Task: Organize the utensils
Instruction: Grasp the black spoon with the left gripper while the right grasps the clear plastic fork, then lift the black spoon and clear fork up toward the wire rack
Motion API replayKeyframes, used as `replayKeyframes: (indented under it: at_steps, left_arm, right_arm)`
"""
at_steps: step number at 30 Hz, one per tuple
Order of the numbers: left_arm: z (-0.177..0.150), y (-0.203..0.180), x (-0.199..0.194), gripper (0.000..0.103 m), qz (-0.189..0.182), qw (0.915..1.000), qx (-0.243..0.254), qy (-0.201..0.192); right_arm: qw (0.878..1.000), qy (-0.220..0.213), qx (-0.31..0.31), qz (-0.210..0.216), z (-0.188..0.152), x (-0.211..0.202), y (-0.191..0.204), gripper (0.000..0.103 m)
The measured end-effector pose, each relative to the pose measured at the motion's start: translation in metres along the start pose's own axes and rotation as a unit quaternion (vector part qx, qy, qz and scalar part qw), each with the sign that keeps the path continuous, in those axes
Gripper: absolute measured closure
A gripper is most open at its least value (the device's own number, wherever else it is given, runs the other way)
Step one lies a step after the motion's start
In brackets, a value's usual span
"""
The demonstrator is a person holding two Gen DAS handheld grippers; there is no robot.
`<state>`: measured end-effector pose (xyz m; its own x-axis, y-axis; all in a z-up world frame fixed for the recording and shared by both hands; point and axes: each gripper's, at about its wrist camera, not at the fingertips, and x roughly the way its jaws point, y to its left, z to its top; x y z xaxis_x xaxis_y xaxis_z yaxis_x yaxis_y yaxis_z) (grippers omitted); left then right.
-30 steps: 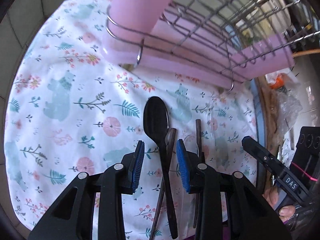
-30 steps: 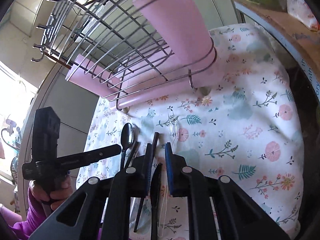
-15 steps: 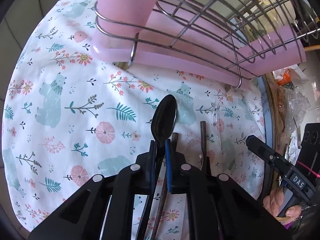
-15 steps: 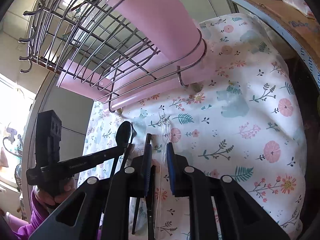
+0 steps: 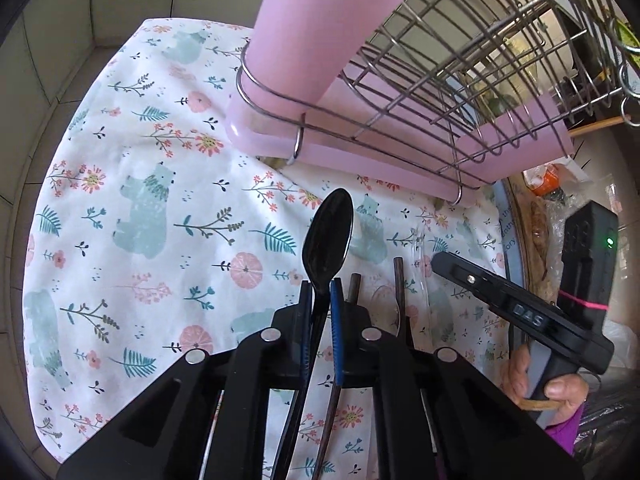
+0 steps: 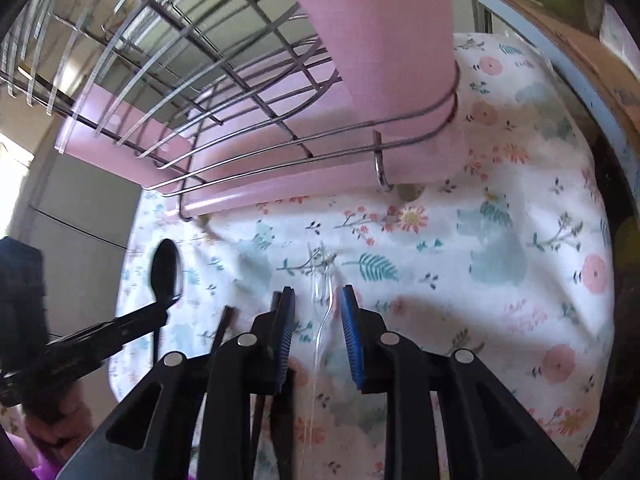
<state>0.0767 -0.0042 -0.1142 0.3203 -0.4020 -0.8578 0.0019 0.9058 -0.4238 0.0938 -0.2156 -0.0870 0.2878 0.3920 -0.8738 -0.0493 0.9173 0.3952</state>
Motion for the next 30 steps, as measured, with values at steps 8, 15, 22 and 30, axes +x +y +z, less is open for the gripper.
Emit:
replayKeyframes:
  at_steps: [8, 15, 22, 30]
  left_arm:
    - [-0.002, 0.008, -0.005, 0.095, -0.007, 1.0, -0.001, -0.005]
    - [-0.002, 0.01, -0.006, 0.095, -0.008, 0.9999, 0.001, -0.012]
    - [-0.004, 0.009, -0.028, 0.095, -0.02, 0.9988, 0.015, -0.042]
    - [-0.005, 0.005, -0.066, 0.095, -0.058, 0.9926, 0.017, -0.105]
  right_arm:
    - [0.999, 0.014, -0.022, -0.039, 0.006, 0.025, 0.016, 0.079]
    - [0.997, -0.01, -0.046, -0.067, 0.001, 0.031, 0.027, 0.09]
    - [0.998, -0.063, -0.015, -0.015, -0.006, 0.006, 0.015, 0.09]
    - [0.986, -0.16, -0.031, 0.028, -0.021, -0.066, 0.023, 0.09]
